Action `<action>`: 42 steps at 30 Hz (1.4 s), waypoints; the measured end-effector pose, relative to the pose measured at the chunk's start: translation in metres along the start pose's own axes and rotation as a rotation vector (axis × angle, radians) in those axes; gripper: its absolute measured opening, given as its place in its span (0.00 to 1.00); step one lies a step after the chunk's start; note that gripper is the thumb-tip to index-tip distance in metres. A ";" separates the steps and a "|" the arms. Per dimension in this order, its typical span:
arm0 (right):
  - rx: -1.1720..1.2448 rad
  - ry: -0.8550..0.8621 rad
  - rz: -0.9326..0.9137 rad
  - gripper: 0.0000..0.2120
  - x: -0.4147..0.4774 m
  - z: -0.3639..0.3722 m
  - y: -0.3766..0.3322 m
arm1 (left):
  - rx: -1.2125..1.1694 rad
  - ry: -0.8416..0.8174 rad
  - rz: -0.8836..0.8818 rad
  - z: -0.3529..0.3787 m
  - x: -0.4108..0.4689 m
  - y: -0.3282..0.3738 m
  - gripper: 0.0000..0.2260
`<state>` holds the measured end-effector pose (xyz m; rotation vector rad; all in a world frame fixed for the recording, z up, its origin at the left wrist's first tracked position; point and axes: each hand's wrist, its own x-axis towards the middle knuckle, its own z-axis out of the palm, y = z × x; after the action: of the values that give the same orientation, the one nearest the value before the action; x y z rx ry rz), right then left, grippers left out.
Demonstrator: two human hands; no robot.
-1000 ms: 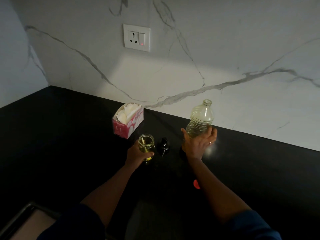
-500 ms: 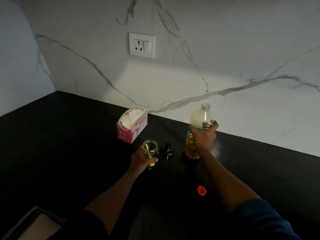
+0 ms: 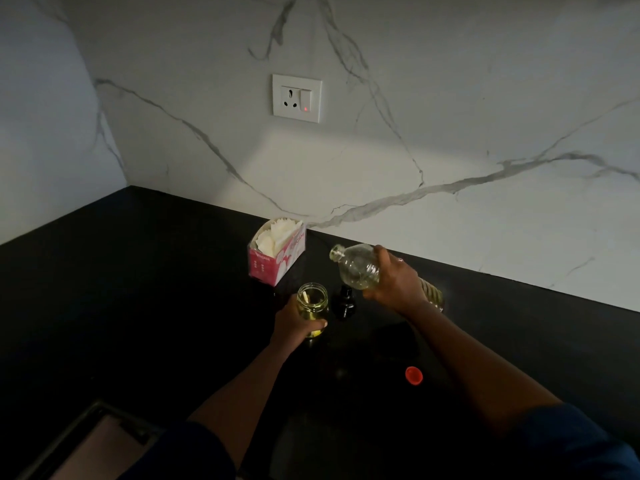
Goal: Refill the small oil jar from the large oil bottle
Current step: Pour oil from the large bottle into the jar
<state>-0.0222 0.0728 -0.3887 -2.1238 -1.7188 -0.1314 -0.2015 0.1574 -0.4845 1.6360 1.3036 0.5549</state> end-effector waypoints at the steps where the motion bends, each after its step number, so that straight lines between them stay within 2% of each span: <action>1: -0.044 -0.031 -0.036 0.41 -0.002 0.000 -0.001 | -0.004 -0.003 -0.003 0.000 -0.002 0.000 0.33; 14: -0.325 -0.297 -0.165 0.44 -0.020 0.003 -0.012 | 0.011 0.015 0.003 -0.002 -0.020 -0.004 0.35; 42: -0.460 -0.315 -0.201 0.44 -0.014 0.003 -0.018 | -0.035 -0.016 0.008 -0.006 -0.022 -0.009 0.35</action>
<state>-0.0429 0.0643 -0.3913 -2.3826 -2.2667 -0.2870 -0.2178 0.1394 -0.4854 1.6141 1.2698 0.5653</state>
